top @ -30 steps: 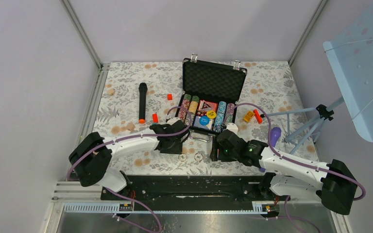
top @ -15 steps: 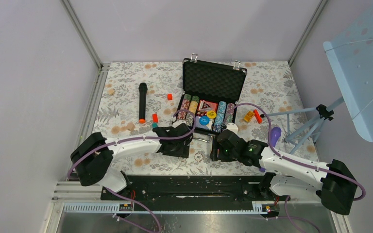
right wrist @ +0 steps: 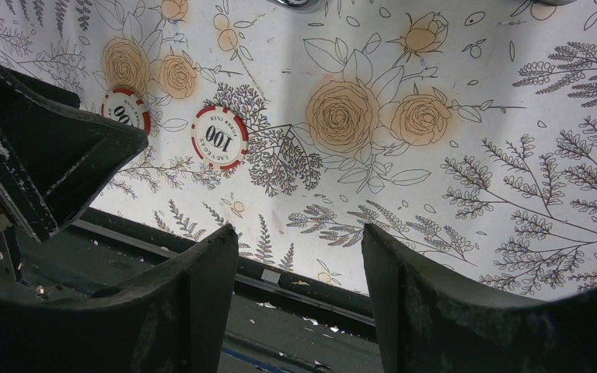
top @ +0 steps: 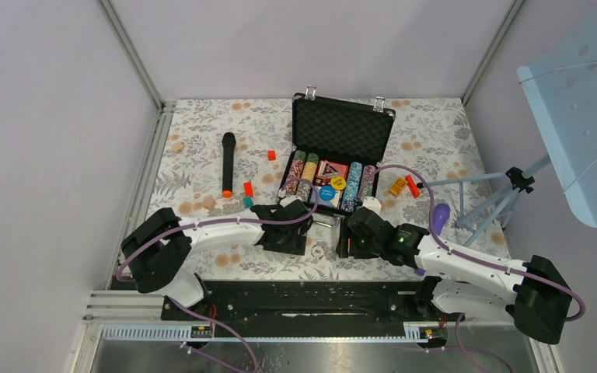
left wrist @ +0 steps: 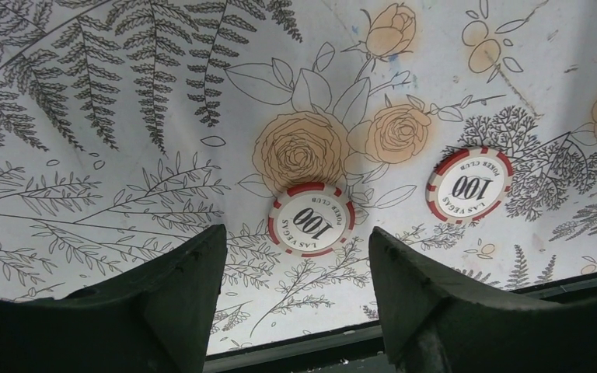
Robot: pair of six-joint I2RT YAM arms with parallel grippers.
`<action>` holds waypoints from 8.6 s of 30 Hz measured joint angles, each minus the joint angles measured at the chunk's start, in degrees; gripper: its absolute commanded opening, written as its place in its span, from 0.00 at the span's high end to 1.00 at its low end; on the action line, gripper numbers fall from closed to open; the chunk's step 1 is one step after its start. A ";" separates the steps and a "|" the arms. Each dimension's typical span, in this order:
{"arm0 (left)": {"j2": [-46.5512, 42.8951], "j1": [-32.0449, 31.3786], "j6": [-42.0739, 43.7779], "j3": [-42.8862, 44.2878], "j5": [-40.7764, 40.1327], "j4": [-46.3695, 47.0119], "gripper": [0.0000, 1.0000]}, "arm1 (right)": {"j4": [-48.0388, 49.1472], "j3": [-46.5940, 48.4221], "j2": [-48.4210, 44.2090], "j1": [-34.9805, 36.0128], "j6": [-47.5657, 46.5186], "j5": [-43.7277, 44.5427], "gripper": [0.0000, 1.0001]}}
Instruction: Pack up texas hold em set
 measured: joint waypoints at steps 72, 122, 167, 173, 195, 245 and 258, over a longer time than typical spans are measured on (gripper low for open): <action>4.79 -2.89 0.70 5.62 -0.52 -2.78 0.34 | 0.00 0.00 0.20 -0.33 0.00 -0.11 0.33; 6.93 -3.63 1.36 7.13 -1.55 -3.93 0.61 | 0.00 -0.04 0.04 -0.63 0.00 -0.11 0.33; 9.22 -6.69 1.64 8.96 -1.38 -2.64 0.42 | -4.07 -4.76 -8.46 -8.61 2.75 1.36 0.33; 9.86 -7.15 1.79 9.60 -1.81 -3.10 0.45 | -4.26 -4.76 -8.35 -8.61 2.73 1.36 0.33; 11.52 -8.35 1.90 11.47 -2.89 -4.46 0.61 | -4.26 -4.76 -8.24 -8.63 2.60 1.33 0.33; 11.69 -8.52 1.79 12.52 -3.56 -5.84 0.54 | -4.15 -4.83 -7.76 -8.72 2.49 -0.11 0.33; 11.82 -8.57 1.79 11.80 -3.21 -4.35 0.58 | -4.15 -4.83 -7.65 -8.74 2.49 -0.11 0.33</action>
